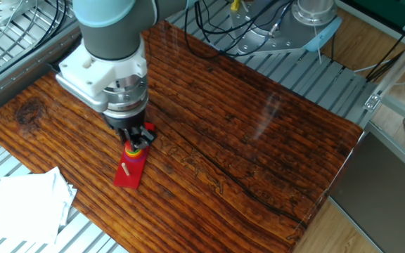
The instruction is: Take out one Hanoi block and throw it aside
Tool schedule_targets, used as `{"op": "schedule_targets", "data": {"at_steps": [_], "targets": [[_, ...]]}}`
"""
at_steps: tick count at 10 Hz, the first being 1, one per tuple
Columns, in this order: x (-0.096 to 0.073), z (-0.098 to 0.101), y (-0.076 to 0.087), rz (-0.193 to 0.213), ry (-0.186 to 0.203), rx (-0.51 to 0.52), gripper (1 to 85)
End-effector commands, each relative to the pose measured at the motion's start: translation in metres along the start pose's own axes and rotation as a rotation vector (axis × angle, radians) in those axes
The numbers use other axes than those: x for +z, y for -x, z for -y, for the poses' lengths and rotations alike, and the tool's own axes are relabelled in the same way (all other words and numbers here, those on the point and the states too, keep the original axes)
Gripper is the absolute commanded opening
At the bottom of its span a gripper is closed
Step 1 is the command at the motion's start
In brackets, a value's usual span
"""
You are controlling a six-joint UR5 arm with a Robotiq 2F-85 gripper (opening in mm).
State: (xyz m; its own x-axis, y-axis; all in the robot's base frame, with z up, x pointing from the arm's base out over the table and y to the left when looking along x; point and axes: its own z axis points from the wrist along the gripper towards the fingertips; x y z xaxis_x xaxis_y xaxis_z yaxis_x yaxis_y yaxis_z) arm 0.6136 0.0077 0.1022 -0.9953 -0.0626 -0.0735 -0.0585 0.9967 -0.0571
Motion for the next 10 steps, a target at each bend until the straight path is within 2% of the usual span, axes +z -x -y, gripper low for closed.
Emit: {"op": "schedule_targets", "data": {"at_steps": [1,4,7,8,10], "targets": [[0.005,0.02,0.017,0.023,-0.003,-0.044,8.0],[0.024,0.037,0.027,0.045,0.011,-0.083,7.7],[0.039,0.072,0.035,0.074,0.006,-0.155,7.3],[0.047,0.079,0.036,0.085,0.006,-0.164,6.3],[0.061,0.081,0.029,0.092,0.029,-0.176,6.3]]}}
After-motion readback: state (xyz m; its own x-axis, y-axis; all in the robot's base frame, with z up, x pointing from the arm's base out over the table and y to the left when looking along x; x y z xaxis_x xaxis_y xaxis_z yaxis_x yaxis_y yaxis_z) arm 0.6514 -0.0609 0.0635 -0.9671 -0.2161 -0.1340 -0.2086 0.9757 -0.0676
